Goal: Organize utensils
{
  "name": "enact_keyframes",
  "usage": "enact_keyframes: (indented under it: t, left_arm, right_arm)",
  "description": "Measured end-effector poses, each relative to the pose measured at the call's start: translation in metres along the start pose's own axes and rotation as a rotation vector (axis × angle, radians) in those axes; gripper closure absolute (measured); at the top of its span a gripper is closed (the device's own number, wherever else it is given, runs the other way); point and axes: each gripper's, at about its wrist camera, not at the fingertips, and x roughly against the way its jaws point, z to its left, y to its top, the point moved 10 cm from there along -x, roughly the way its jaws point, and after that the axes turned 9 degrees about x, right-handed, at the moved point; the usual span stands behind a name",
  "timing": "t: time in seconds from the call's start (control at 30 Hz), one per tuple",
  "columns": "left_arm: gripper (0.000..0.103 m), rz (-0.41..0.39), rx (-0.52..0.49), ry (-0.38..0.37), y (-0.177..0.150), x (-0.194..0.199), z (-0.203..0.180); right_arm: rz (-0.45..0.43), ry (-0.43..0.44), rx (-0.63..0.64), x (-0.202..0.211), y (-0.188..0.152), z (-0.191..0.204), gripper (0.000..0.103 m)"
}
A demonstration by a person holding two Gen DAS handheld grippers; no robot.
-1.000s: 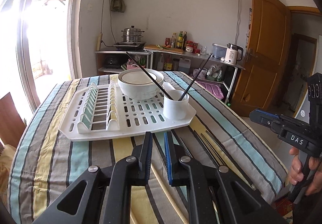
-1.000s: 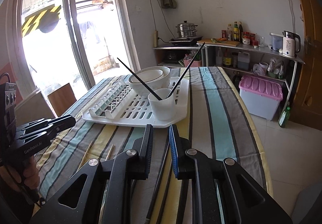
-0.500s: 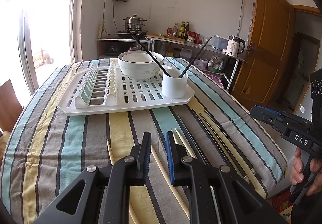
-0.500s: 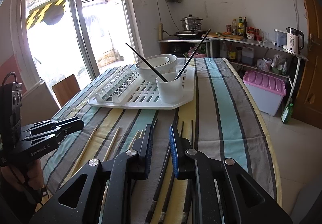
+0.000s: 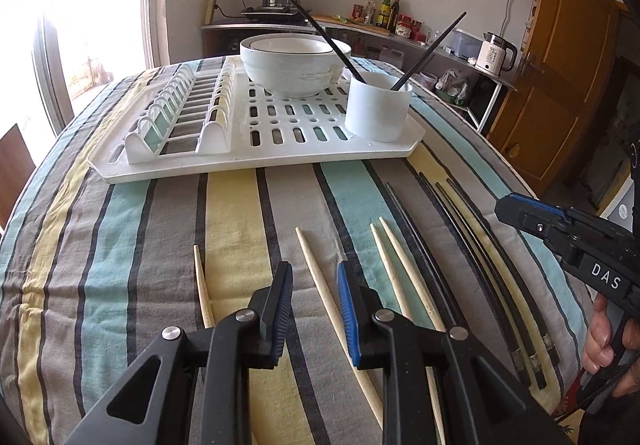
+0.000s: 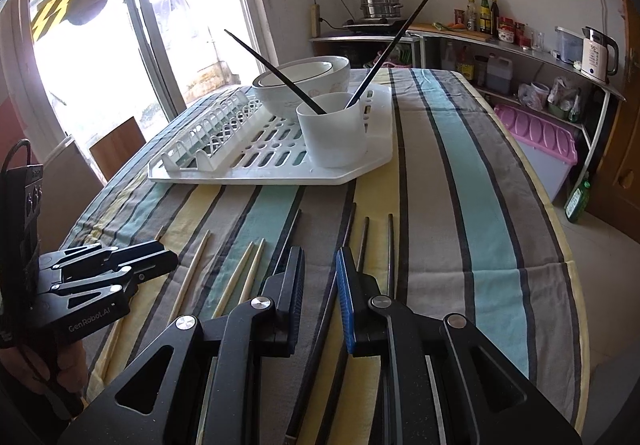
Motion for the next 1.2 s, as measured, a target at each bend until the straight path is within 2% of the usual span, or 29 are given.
enact_keyframes:
  t: [0.3, 0.6, 0.77, 0.87, 0.97, 1.2]
  left_arm:
    - [0.08, 0.065, 0.013, 0.02, -0.001, -0.027, -0.001]
    - [0.081, 0.041, -0.019, 0.049, 0.0, -0.03, -0.002]
    - [0.087, 0.036, -0.047, 0.076, 0.003, -0.033, -0.003]
    - [0.093, 0.036, -0.045, 0.078, 0.005, -0.034, -0.001]
    - [0.095, 0.041, -0.042, 0.069, 0.007, -0.035, 0.0]
    - [0.097, 0.061, -0.007, 0.02, 0.01, -0.037, 0.003]
  right_arm:
    - [0.099, -0.028, 0.001, -0.042, 0.0, -0.013, 0.086]
    - [0.161, -0.038, 0.03, -0.062, -0.002, -0.013, 0.086]
    - [0.182, -0.059, 0.059, -0.069, 0.001, -0.011, 0.088]
    - [0.195, -0.065, 0.067, -0.071, 0.002, -0.011, 0.089]
    - [0.204, -0.072, 0.066, -0.073, 0.004, -0.012, 0.097]
    - [0.197, -0.034, 0.037, -0.072, 0.005, -0.01, 0.097]
